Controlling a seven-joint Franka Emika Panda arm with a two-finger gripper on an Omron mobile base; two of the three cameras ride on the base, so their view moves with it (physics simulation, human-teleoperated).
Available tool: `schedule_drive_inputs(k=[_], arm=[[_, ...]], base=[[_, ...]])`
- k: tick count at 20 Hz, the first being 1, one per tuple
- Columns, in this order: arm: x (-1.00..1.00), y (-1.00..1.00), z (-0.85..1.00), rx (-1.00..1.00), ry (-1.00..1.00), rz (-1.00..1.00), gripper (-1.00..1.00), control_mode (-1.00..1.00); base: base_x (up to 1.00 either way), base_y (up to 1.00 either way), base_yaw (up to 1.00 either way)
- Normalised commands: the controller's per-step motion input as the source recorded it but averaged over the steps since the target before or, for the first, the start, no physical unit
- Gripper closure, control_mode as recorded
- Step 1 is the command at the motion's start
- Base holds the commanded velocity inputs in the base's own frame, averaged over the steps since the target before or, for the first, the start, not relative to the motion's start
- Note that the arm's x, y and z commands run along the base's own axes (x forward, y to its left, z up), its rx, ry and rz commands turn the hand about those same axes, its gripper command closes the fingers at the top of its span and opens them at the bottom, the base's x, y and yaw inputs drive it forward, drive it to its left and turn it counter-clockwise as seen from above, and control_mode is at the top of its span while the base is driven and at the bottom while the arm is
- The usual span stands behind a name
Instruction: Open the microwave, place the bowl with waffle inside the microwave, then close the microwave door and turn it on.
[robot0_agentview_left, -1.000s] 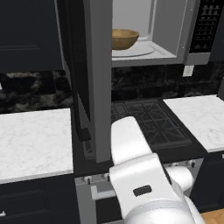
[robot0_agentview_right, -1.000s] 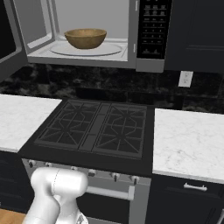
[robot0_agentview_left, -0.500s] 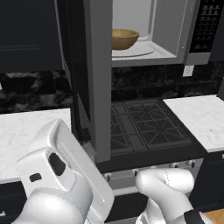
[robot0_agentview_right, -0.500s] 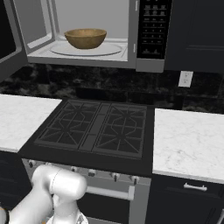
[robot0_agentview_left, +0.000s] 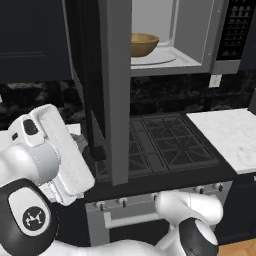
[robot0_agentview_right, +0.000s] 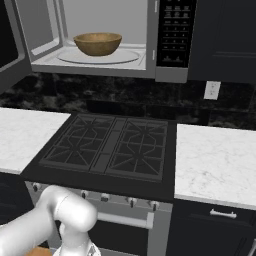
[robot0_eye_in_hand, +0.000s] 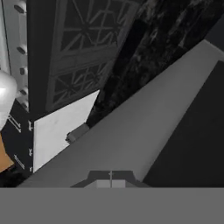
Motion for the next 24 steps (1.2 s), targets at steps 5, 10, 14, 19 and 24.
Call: schedule_drive_inputs(k=[5, 10, 14, 19, 24], arm=[[0.60, -0.72, 0.06, 0.00, 0.02, -0.19, 1.00, -1.00], [0.00, -1.00, 0.17, 0.00, -0.03, -0.20, 1.00, -1.00], [0.00, -1.00, 0.14, 0.00, -0.01, -0.19, 1.00, -1.00], [0.50, -1.00, 0.05, 0.00, 0.00, -0.11, 1.00, -1.00], [1.00, -1.00, 0.15, 0.03, -0.04, 0.00, 1.00, -1.00]], base=[[0.00, 0.00, 0.00], [0.00, 0.00, 0.00], [0.00, 0.00, 0.00], [0.00, 0.00, 0.00], [0.00, 0.00, 0.00]])
